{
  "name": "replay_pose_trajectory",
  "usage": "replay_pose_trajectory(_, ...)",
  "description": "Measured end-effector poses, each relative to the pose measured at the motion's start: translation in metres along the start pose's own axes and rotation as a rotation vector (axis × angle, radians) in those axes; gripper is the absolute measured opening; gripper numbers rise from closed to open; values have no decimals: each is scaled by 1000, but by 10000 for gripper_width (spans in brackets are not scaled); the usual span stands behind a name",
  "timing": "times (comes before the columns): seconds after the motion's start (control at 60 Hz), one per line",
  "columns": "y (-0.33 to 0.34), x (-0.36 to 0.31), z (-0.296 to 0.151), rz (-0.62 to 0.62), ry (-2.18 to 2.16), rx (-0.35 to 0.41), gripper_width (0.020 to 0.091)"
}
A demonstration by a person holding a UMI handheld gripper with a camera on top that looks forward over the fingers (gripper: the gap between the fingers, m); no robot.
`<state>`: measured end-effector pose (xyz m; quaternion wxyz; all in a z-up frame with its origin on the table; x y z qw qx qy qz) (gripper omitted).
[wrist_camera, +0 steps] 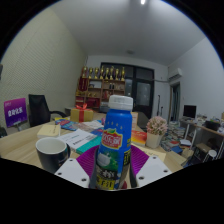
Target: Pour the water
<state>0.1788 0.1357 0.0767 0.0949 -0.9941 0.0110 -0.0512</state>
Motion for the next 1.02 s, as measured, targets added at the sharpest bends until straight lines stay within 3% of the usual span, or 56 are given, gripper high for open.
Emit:
replay_pose_trajectory(0.067, -6, -14, -6, 6, -14, 1, 479)
replay_pose_trajectory(0.2, -8, -10, -10, 23, -15, 10, 625)
replay_pose_trajectory(0.233, 0, -14, -9, 32, -20, 6, 670)
replay_pose_trajectory(0.317, 8, -15, -7, 2, -22, -20, 865)
replay_pose_trajectory(0.517, 66, -34, -37, -18, -14, -22, 838)
replay_pose_trajectory(0.783, 178, -45, -126, 52, -164, 37, 835)
replay_pose_trajectory(1.017, 239, -53, -146, 65, -191, 55, 834)
Point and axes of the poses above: the point between the fingertips, and its own axes, seen from behind it with the camera up: x to the right, z down, y backward, against the way the camera looks, the point moved 1 cm from there along y, backward, against the way the camera looks, and after that the axes turned 13 degrees about x, right-handed, at the moved point
